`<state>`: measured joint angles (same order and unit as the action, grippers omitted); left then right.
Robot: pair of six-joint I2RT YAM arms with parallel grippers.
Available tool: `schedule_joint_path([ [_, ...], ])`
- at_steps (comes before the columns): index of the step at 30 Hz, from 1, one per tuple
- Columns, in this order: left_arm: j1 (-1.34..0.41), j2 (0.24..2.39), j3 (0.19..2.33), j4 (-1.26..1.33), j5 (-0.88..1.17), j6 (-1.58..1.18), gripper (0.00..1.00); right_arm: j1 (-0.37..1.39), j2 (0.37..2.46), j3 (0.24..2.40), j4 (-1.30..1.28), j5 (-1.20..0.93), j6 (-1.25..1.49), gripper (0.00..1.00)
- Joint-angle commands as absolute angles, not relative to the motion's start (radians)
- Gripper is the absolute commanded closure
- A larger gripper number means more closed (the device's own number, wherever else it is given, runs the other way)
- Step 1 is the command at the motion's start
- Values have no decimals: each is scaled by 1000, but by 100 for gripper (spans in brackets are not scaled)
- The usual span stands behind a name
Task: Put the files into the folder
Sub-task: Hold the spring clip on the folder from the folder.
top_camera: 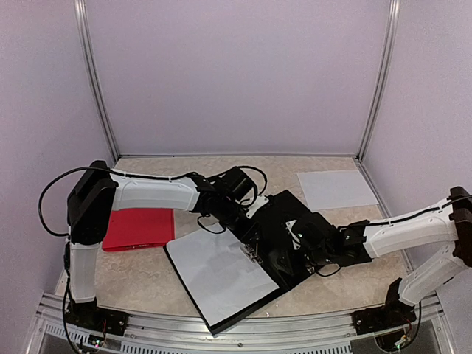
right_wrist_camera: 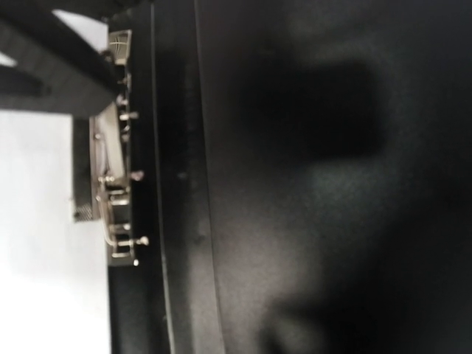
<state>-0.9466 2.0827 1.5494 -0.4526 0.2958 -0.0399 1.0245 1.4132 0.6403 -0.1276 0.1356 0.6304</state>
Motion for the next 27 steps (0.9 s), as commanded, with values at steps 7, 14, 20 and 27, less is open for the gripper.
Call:
schedule_joint_path([
  [7, -964, 2094, 1592, -461, 289, -26, 69, 1018, 1436, 648, -115, 124, 643, 68],
  [14, -965, 2105, 1597, -470, 282, -26, 74, 1018, 1427, 644, -117, 126, 646, 68],
  [20, -965, 2106, 1597, -468, 280, -26, 78, 1018, 1436, 648, -116, 120, 645, 68],
  [27, -965, 2113, 1592, -472, 276, -25, 80, 1018, 1430, 646, -120, 122, 647, 68],
])
